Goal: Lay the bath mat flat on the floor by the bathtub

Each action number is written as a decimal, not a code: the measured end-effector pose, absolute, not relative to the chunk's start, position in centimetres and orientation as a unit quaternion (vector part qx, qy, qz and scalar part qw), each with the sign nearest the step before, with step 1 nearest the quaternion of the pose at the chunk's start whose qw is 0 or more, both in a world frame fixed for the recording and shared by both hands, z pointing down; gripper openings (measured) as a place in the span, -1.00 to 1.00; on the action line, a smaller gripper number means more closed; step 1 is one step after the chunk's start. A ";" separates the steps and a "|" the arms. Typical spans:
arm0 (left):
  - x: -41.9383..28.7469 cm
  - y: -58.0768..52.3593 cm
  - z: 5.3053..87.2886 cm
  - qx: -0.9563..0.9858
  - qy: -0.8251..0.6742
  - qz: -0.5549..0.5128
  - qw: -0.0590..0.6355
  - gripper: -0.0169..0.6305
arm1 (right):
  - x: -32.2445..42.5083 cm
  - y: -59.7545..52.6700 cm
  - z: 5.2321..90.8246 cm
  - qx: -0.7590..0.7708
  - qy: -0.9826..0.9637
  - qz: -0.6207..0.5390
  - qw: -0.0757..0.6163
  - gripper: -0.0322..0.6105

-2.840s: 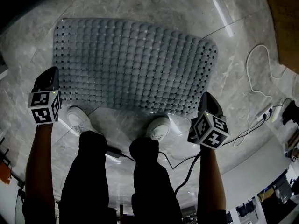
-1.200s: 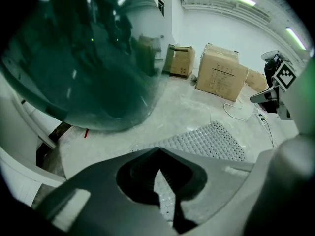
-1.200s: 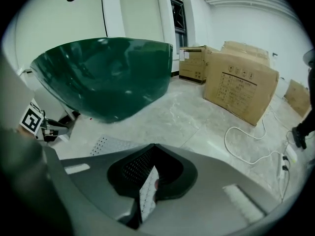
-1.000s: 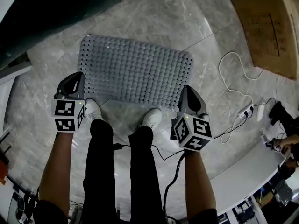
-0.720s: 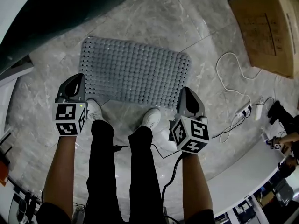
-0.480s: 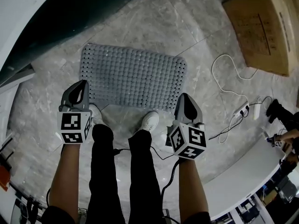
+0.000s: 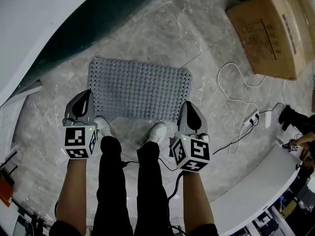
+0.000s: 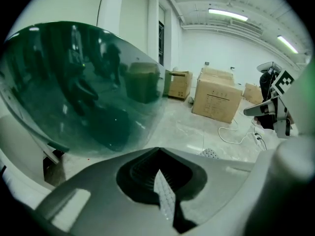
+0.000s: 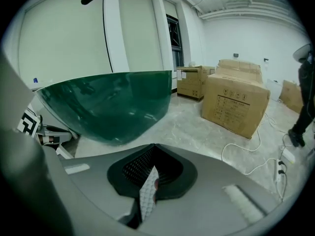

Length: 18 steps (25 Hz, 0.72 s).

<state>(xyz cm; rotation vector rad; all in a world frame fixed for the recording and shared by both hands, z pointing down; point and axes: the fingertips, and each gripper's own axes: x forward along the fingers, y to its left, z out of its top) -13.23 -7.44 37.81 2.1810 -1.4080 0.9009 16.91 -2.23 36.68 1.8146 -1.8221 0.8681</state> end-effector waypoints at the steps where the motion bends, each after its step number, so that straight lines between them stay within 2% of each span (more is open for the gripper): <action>1: -13.2 -7.4 37.4 0.779 -0.502 0.322 0.193 -0.95 | 16.8 -2.3 36.3 0.653 -0.657 0.311 0.211 -0.82; 18: -11.5 -7.8 28.8 0.797 -0.499 0.290 0.180 -0.95 | 15.7 -4.0 28.1 0.655 -0.676 0.271 0.200 -0.82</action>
